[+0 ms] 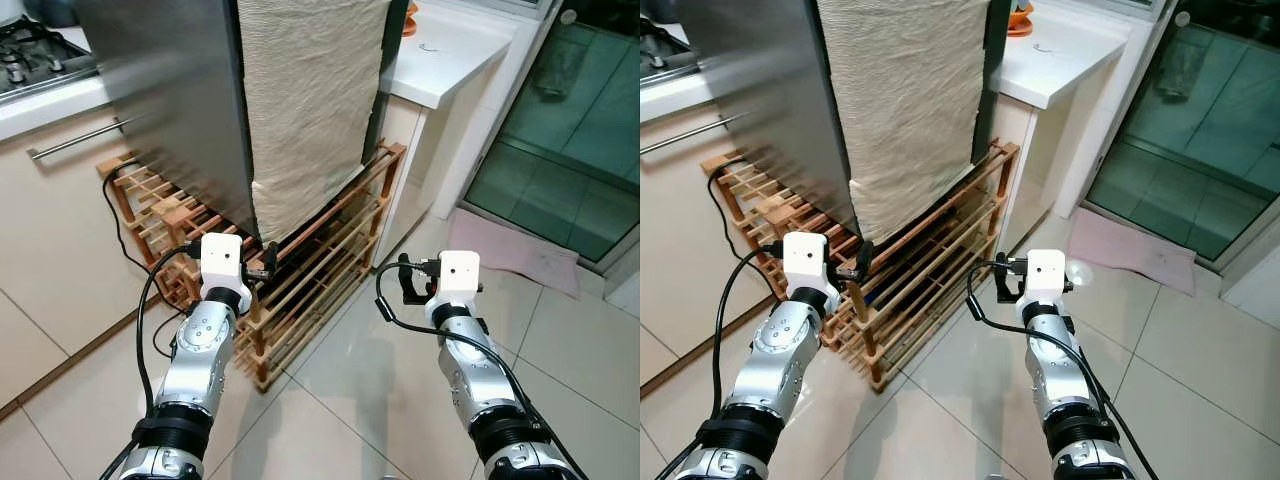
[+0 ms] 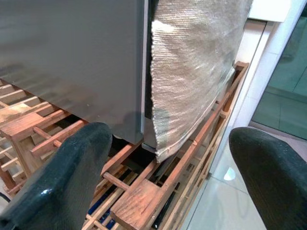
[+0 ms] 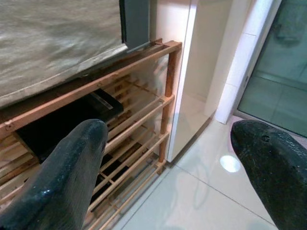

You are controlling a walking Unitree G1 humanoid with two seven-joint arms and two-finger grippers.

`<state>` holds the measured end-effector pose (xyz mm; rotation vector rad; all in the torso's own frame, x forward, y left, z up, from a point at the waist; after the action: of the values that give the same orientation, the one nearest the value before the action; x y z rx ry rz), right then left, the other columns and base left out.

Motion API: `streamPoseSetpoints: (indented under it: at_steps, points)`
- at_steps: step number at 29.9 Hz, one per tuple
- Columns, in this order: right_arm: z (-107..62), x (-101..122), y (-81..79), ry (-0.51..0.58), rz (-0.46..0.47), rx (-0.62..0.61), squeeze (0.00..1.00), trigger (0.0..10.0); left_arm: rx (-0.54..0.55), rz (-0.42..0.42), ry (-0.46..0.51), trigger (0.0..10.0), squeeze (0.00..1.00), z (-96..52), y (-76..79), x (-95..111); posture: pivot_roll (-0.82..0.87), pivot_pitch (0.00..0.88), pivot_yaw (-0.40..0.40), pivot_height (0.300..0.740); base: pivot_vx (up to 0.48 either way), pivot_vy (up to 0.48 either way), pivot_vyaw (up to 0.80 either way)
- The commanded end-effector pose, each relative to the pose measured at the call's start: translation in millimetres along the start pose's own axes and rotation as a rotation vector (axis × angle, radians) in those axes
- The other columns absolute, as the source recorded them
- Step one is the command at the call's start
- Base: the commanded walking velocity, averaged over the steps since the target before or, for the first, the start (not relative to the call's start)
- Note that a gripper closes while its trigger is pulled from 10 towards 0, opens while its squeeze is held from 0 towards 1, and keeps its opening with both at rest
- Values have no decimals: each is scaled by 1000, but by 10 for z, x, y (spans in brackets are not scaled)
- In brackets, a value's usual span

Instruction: Restocking fridge

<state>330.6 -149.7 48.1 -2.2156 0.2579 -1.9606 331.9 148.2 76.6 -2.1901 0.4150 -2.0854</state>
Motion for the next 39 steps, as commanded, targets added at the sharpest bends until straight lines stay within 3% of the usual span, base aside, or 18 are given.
streamPoseSetpoints:
  at_steps: [1,9,12,15,20,28,36,39]
  points:
    - [6,24,70,6,-14,-15,0,10000,-5,0,-3,10000,0,-5,33,-17,7,0,-72,740,0,0,0]
    - [-39,32,168,24,-19,-38,0,10000,0,16,10,10000,0,-76,19,-62,-15,0,-71,740,0,0,759]
    - [-190,96,274,106,-60,-26,0,10000,-3,44,44,10000,0,-263,-63,-129,-23,0,-69,740,0,0,788]
    - [-271,33,323,92,-81,-13,0,10000,-8,70,49,10000,0,-333,-79,-158,-27,0,-67,740,0,0,788]
    - [-311,-131,343,28,-70,-39,0,10000,-1,47,56,10000,0,-261,-4,-75,-28,0,-60,740,0,0,788]
    - [-233,-61,197,47,-65,-2,0,10000,18,27,25,10000,0,-201,-10,-60,-36,0,-51,740,0,0,788]
    - [-210,-60,216,39,-68,-6,0,10000,17,39,30,10000,0,-205,30,-39,-33,0,-51,740,0,0,786]
    - [-214,-75,222,32,-30,-16,0,10000,22,58,29,10000,0,-210,17,-38,-33,0,-53,740,0,0,781]
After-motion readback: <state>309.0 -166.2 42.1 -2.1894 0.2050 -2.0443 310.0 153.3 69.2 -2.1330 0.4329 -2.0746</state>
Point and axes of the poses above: a point about 5 cm out from each wrist's last joint towards the gripper, its own z axis pointing out of the wrist towards the gripper, its own x axis along the axis of the wrist's last joint, y = z × x, the point moved 2 cm from there along z, pointing out of the wrist towards the gripper, and after that the axes turned 14 degrees about z, right-handed, at the moved point
